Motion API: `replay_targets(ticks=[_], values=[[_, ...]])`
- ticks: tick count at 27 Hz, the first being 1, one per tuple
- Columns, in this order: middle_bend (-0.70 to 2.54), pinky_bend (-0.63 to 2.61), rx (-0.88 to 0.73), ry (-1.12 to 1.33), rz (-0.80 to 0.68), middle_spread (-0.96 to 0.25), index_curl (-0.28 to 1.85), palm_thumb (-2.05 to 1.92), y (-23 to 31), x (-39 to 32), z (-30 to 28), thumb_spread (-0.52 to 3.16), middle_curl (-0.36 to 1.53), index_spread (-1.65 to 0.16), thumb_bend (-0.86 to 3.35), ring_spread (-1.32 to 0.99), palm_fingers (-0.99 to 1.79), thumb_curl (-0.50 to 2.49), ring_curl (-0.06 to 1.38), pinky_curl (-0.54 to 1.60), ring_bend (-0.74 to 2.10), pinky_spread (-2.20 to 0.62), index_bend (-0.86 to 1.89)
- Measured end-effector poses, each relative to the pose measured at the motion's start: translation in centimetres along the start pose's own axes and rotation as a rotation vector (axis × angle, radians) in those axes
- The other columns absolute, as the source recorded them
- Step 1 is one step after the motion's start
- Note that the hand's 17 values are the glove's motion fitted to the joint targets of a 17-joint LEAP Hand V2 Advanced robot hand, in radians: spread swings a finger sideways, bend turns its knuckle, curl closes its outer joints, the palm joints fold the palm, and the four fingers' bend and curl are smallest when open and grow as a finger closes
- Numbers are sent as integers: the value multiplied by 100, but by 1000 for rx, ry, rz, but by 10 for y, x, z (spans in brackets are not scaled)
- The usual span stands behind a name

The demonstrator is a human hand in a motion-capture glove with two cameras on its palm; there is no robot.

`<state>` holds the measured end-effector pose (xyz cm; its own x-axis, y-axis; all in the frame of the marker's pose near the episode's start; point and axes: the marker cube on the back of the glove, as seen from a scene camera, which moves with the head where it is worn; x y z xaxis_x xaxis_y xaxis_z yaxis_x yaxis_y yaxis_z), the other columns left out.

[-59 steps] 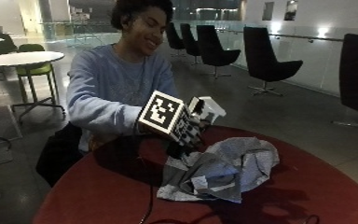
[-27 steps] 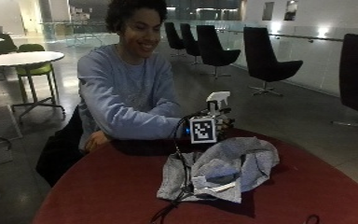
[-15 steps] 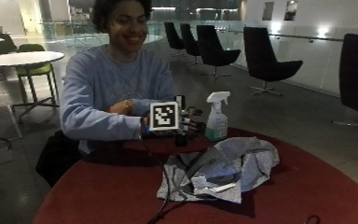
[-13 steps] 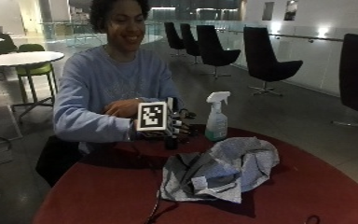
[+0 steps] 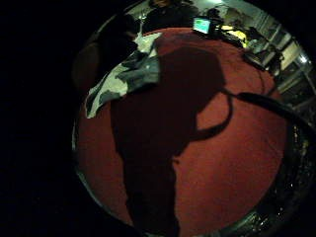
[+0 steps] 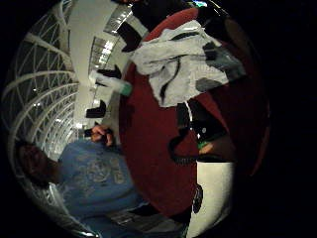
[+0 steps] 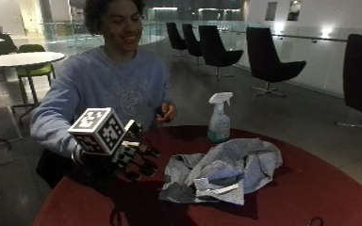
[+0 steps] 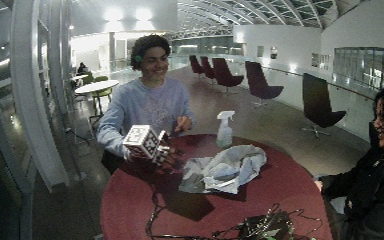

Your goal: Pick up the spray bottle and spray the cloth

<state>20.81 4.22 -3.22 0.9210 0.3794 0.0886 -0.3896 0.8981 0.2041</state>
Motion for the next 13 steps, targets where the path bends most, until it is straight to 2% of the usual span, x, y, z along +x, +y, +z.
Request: replay_targets(ticks=[5, 13], values=[[25, 15, 0, 91, 39, -3, 32, 81, 11, 25, -11, 110, 40, -38, -1, 2, 61, 46, 31, 31, 27, 19, 18], [26, 14, 15, 103, 49, -3, 34, 84, 15, 33, -14, 111, 40, -37, -1, 2, 62, 47, 31, 29, 25, 19, 18]])
